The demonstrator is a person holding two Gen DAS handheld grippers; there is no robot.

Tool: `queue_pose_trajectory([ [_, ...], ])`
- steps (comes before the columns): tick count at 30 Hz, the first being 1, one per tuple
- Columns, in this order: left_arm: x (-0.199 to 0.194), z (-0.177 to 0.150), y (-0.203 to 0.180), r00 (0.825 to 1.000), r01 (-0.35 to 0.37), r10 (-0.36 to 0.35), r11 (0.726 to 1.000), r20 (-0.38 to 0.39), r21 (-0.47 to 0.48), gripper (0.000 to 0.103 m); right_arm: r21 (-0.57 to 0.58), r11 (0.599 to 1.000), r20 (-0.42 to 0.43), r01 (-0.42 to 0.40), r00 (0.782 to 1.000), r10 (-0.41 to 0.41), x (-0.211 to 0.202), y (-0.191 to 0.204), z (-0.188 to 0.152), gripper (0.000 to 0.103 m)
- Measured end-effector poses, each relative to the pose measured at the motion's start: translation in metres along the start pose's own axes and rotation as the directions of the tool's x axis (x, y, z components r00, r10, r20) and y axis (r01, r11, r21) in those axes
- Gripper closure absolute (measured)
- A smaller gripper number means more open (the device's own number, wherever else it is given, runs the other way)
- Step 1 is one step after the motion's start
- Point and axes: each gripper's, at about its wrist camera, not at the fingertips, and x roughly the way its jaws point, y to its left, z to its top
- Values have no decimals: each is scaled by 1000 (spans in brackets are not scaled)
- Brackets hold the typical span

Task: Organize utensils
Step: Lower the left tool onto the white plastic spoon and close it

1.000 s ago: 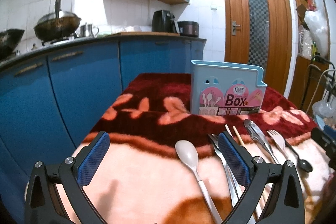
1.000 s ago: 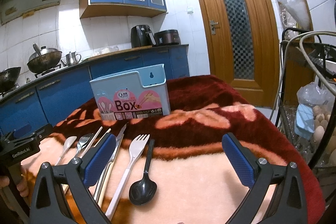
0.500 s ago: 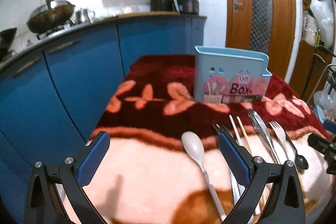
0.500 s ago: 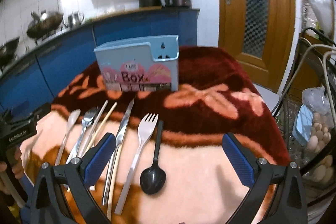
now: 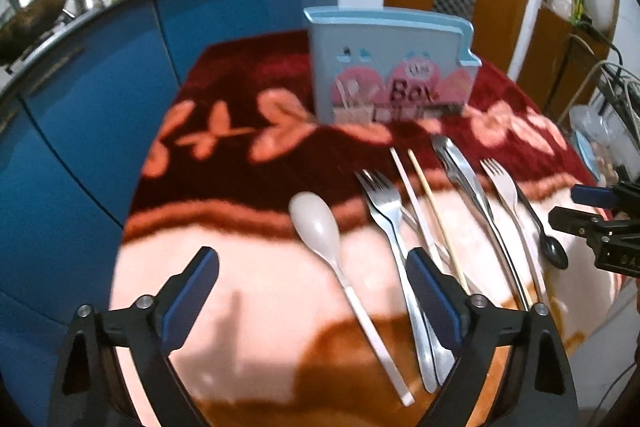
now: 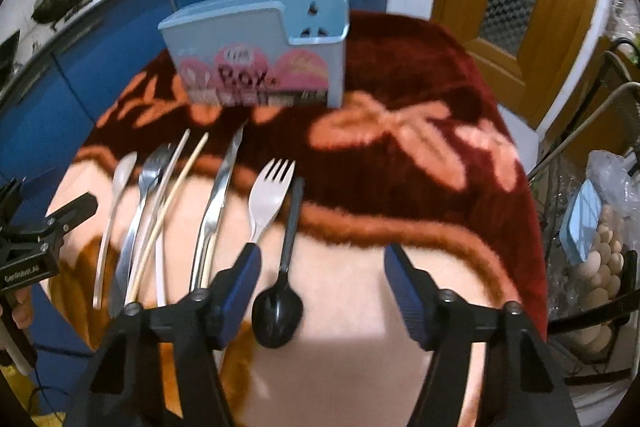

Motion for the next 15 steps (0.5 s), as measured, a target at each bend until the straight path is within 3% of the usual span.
queue_pose_trajectory([
  [2, 7, -1, -2, 999, 15, -15, 1000, -47, 2, 33, -13, 1000, -36, -14, 999, 13, 4, 2, 1, 44],
  [7, 25, -3, -1, 981, 93, -96, 995, -171, -29, 58, -35, 999, -95, -9, 995, 6, 12, 5, 5, 47],
  [15, 38, 2, -3, 958, 102, -106, 994, -265, -29, 60, -45, 998, -218, -37, 976, 26, 29, 7, 22, 58],
])
